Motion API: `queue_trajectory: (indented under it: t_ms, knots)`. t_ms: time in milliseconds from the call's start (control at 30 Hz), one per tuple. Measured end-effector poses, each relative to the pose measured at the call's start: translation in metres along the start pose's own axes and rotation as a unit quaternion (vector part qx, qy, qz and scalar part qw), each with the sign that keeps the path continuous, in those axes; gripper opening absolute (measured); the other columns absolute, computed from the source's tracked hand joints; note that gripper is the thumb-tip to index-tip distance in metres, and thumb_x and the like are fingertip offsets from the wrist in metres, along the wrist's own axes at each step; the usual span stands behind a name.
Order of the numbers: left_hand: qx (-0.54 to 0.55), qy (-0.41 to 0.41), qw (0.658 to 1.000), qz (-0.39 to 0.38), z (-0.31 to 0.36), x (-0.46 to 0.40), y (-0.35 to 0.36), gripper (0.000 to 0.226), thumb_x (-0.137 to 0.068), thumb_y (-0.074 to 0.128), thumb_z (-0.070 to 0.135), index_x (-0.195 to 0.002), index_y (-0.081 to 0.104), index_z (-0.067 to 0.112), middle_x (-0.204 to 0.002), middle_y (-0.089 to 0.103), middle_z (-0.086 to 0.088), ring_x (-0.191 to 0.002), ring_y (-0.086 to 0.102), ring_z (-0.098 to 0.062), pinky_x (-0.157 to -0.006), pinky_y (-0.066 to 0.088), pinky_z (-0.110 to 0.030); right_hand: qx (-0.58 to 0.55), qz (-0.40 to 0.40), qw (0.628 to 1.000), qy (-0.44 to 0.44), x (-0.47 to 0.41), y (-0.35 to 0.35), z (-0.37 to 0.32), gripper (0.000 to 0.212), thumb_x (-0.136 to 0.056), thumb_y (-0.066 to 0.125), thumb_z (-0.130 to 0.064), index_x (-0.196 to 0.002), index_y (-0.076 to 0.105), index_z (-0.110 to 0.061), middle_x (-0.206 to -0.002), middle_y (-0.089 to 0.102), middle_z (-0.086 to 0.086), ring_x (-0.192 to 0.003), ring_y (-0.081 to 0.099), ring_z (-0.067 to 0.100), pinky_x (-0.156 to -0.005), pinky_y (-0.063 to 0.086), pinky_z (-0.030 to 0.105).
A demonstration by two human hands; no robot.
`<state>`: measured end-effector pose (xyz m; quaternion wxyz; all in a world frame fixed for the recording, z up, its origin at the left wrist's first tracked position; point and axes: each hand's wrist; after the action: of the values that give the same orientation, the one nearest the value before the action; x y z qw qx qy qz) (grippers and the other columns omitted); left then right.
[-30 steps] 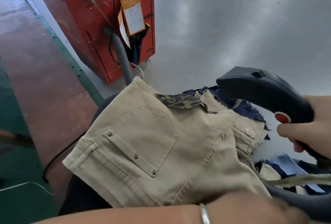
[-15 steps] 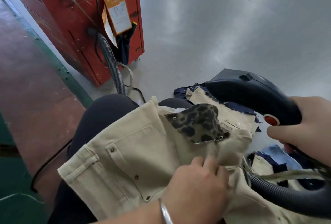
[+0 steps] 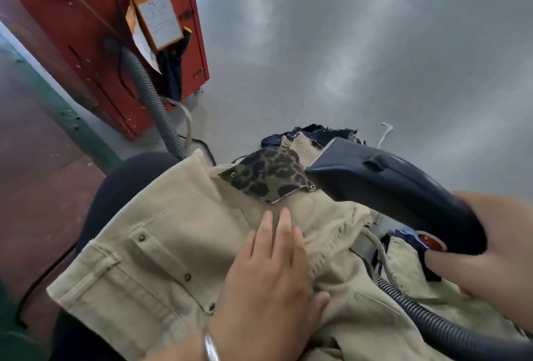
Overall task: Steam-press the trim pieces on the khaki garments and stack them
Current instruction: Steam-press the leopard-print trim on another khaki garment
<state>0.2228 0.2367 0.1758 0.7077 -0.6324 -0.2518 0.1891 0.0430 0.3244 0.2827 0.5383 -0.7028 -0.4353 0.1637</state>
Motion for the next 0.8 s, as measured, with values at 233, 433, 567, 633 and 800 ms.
queue_trajectory:
  t_ms: [233, 433, 567, 633, 800]
  knots:
    - [-0.017, 0.046, 0.998, 0.042, -0.015, -0.025, -0.005, 0.052, -0.079, 0.045, 0.061, -0.106, 0.056, 0.018, -0.150, 0.025, -0.029, -0.141, 0.021, -0.042, -0.111, 0.028, -0.052, -0.006, -0.029, 0.999, 0.036, -0.020, 0.005, 0.009, 0.017, -0.066, 0.074, -0.015, -0.063, 0.059, -0.025, -0.040, 0.058, -0.005, -0.028, 0.048, 0.010, -0.046, 0.049, 0.038]
    - [-0.002, 0.035, 0.999, -0.018, 0.003, -0.005, 0.005, 0.030, -0.059, 0.045, 0.036, -0.061, 0.063, 0.012, -0.116, 0.061, -0.031, -0.097, 0.065, -0.042, -0.059, 0.052, -0.032, 0.020, -0.069, 0.997, 0.034, -0.035, 0.014, 0.014, 0.016, -0.063, 0.073, -0.024, -0.065, 0.057, -0.022, -0.046, 0.062, -0.004, -0.033, 0.056, 0.014, -0.045, 0.049, 0.036]
    - [-0.013, 0.024, 1.000, -0.007, 0.007, -0.001, 0.005, 0.023, -0.049, 0.057, 0.037, -0.052, 0.058, 0.014, -0.111, 0.064, -0.030, -0.091, 0.068, -0.040, -0.051, 0.048, -0.026, 0.057, -0.143, 0.988, 0.026, -0.049, 0.026, 0.016, 0.012, -0.070, 0.071, -0.021, -0.071, 0.059, -0.023, -0.051, 0.064, -0.008, -0.038, 0.060, 0.013, -0.047, 0.051, 0.035]
    - [-0.009, 0.022, 1.000, 0.008, 0.007, -0.001, 0.004, 0.025, -0.046, 0.061, 0.038, -0.051, 0.057, 0.014, -0.110, 0.065, -0.029, -0.090, 0.068, -0.040, -0.050, 0.047, -0.025, 0.032, -0.168, 0.985, 0.024, -0.060, 0.030, 0.014, 0.011, -0.074, 0.070, -0.017, -0.075, 0.060, -0.020, -0.046, 0.061, -0.005, -0.036, 0.060, 0.013, -0.039, 0.045, 0.028]
    - [0.000, 0.011, 1.000, 0.007, 0.008, -0.003, 0.007, 0.020, -0.050, 0.052, 0.034, -0.050, 0.056, 0.014, -0.109, 0.065, -0.029, -0.089, 0.068, -0.039, -0.049, 0.045, -0.025, -0.019, -0.129, 0.991, 0.009, -0.113, 0.038, -0.008, 0.008, -0.077, 0.068, -0.010, -0.077, 0.060, -0.012, -0.041, 0.056, 0.001, -0.035, 0.056, 0.018, -0.039, 0.044, 0.026]
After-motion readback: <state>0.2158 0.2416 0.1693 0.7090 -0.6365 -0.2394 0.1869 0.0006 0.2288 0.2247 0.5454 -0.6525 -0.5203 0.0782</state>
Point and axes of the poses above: each hand's wrist, its own x-axis away from the middle knuckle, its own y-axis out of the palm, z = x × y
